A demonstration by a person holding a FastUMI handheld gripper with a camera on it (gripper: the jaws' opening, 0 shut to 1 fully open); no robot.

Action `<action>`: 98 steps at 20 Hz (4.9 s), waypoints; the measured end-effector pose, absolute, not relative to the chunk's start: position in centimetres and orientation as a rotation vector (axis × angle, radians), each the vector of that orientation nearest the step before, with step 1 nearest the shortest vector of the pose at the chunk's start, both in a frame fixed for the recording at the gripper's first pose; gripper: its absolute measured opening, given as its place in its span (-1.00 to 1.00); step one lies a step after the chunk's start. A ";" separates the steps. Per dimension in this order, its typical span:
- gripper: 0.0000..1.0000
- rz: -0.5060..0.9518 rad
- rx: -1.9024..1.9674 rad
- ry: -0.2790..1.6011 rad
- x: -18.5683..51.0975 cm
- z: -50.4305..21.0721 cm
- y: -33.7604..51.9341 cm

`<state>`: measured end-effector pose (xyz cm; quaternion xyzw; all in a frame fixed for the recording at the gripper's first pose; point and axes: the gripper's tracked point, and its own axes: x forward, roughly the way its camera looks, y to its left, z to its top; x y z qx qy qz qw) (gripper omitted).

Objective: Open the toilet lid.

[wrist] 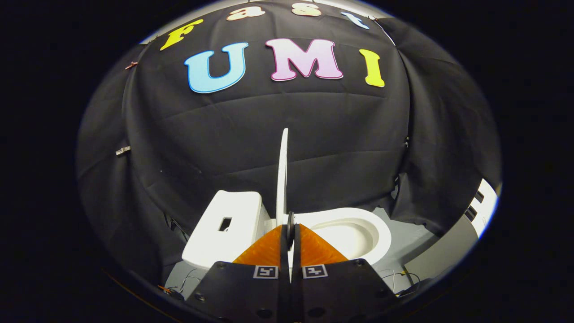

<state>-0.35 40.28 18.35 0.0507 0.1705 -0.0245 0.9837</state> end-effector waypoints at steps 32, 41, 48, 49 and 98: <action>-0.20 0.069 -0.069 0.297 -0.4 16.4 53.8; 0.98 0.094 -0.086 0.267 -0.2 16.7 54.1; 0.98 0.120 -0.070 0.243 -0.3 17.7 53.8; 0.98 0.135 -0.056 0.228 -0.4 18.2 54.0; 0.97 0.051 0.017 -0.023 -4.1 17.1 17.8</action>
